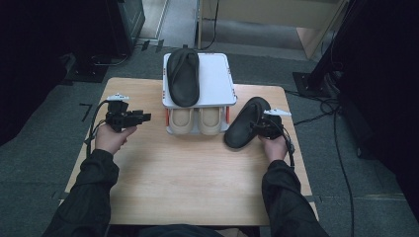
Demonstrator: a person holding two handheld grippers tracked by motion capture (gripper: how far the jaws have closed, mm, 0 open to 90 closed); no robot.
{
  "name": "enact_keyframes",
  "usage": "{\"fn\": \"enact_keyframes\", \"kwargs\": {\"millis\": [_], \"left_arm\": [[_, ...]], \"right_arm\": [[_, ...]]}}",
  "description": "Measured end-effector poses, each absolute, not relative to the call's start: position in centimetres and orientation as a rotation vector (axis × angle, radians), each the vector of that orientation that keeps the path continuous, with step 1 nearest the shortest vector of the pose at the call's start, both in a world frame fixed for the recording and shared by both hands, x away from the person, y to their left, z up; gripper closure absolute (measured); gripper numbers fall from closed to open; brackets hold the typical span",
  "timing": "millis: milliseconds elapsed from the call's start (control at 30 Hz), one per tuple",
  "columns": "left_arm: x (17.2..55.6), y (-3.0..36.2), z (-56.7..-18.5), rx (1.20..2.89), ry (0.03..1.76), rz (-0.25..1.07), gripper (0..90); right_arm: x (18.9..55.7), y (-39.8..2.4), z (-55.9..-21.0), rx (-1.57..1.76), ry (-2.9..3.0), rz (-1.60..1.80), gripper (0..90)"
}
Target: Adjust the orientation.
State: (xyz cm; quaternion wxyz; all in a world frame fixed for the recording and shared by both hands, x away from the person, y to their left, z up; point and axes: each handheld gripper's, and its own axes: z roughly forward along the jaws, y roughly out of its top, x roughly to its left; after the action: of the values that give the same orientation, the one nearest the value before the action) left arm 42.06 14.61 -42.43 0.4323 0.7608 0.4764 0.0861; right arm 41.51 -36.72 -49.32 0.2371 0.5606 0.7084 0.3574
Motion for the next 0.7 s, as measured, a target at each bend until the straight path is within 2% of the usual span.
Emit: {"fn": "enact_keyframes", "kwargs": {"millis": [267, 700], "left_arm": [[42.2, 14.5, -42.8, 1.93, 1.177, 0.213, 53.8], [42.3, 14.9, -43.3, 1.919, 1.193, 0.195, 53.8]], "right_arm": [[41.5, -37.0, -49.3, 1.553, 1.941, 0.99, 45.2], [41.4, -38.5, -48.8, 1.581, 1.92, 0.946, 58.9]]}}
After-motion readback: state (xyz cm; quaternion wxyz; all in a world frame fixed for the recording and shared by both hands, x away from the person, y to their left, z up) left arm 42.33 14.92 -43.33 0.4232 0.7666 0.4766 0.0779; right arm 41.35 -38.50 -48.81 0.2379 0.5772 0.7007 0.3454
